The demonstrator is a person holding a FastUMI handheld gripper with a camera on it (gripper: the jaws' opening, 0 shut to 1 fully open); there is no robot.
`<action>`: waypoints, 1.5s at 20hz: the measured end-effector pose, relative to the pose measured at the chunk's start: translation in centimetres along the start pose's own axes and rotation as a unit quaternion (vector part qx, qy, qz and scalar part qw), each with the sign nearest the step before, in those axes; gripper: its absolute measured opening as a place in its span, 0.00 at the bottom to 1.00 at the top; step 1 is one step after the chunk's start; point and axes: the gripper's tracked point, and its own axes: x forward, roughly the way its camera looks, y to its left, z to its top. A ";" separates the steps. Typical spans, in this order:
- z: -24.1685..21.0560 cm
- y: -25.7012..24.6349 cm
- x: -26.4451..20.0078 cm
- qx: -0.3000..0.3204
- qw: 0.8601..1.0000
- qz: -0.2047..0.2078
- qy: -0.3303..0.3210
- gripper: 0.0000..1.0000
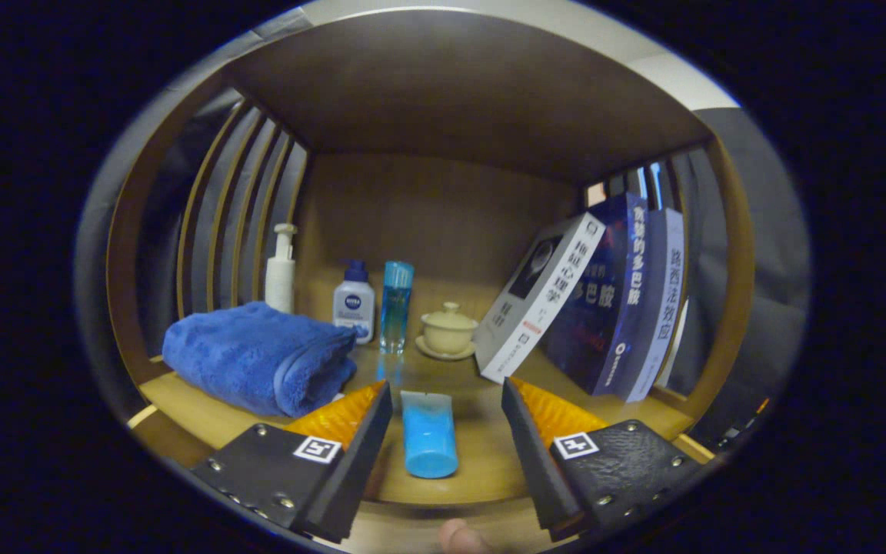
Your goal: Pull open the drawer, take out the items inside it, and place them on the countertop above the cabinet.
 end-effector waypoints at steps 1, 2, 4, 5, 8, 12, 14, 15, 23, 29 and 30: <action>0.2 -0.6 -0.2 0.005 1.000 -0.006 -0.006 0.94; 0.4 -0.9 -0.3 0.009 1.000 -0.012 -0.008 0.99; 0.4 -1.5 -0.2 0.017 1.000 -0.023 -0.006 0.98; 0.4 -1.6 -0.1 0.020 0.999 -0.026 -0.005 0.98; 0.0 -1.7 -0.2 0.037 0.999 -0.022 0.011 0.98; 3.8 -3.5 -1.2 0.097 0.994 -0.027 -0.048 0.98; 6.1 -4.9 -1.9 0.125 0.989 -0.035 -0.065 0.98; 6.4 -5.6 -2.7 0.137 0.988 -0.038 -0.059 0.98; 10.0 -10.3 -10.4 0.183 0.980 -0.030 -0.072 1.00; 9.1 -9.9 -18.0 0.195 0.979 0.012 -0.050 1.00; 8.3 -10.0 -19.1 0.187 0.981 0.013 -0.041 1.00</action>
